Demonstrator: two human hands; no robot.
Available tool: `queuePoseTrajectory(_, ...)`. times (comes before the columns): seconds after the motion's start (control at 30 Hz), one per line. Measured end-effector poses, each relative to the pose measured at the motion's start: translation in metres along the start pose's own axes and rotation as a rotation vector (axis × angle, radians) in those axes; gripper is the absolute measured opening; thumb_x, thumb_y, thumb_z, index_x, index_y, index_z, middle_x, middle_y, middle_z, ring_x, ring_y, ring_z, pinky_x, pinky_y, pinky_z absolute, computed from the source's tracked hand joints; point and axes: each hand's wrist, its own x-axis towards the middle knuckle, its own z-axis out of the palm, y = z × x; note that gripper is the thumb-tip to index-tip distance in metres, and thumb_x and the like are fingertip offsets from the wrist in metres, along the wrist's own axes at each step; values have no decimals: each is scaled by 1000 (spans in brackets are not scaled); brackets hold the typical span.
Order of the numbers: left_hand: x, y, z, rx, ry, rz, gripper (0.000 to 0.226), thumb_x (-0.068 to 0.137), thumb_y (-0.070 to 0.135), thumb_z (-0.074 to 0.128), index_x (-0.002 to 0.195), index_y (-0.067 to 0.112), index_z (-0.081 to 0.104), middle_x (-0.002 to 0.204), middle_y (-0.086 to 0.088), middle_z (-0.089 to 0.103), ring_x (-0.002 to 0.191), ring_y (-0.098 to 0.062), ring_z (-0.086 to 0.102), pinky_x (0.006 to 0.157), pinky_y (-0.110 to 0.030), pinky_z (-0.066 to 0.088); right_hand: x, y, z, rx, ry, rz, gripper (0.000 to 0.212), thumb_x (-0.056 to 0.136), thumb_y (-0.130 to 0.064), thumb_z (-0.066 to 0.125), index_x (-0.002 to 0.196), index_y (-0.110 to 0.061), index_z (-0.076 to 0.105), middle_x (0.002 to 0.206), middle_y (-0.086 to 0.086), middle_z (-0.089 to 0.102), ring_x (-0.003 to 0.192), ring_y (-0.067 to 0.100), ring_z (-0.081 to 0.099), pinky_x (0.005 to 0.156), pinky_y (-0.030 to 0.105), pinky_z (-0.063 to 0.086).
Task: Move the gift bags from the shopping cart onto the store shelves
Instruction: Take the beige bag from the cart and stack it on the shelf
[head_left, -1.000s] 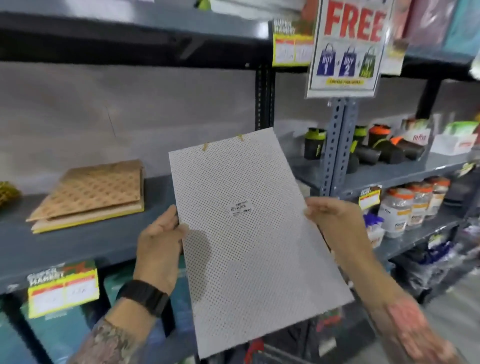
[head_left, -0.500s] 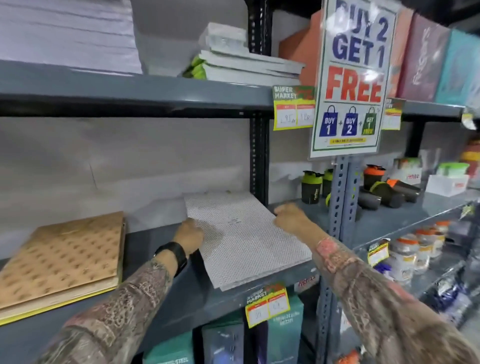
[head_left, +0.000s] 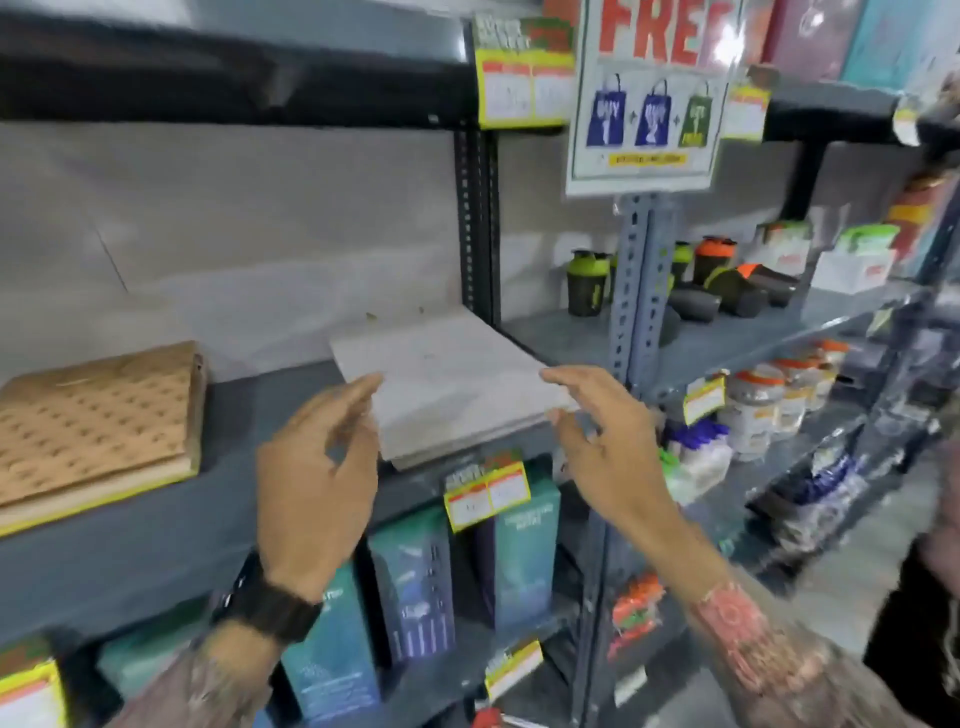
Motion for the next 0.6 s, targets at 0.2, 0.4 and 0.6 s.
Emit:
queuePoseTrajectory(0.2,-174,-14,37,-150,-155,-208,24,93,28,63,112,37,74,112,25,75,102,6,70,89,-6,48,-161,23,-12,1,-34,88,24,94,4,65,113,-8,72,118,5,70,118,13,65,101,22,47)
queuePoseTrajectory(0.4,-328,-106,111,-339,-299,-1121,38,92,-11,55,108,21,71,108,-6,74,94,-19,64,90,-31,49,-307,92,-11,-167,-448,428,32,93,-5,58,122,-6,70,122,15,70,110,35,69,97,43,56)
queuePoseTrajectory(0.6,-476,-207,173,-198,-314,-1900,17,94,7,55,81,13,63,74,-7,54,63,-23,49,62,-29,40,-479,196,-4,-286,-912,1082,55,90,-12,73,143,-14,59,145,12,61,128,31,62,109,38,48)
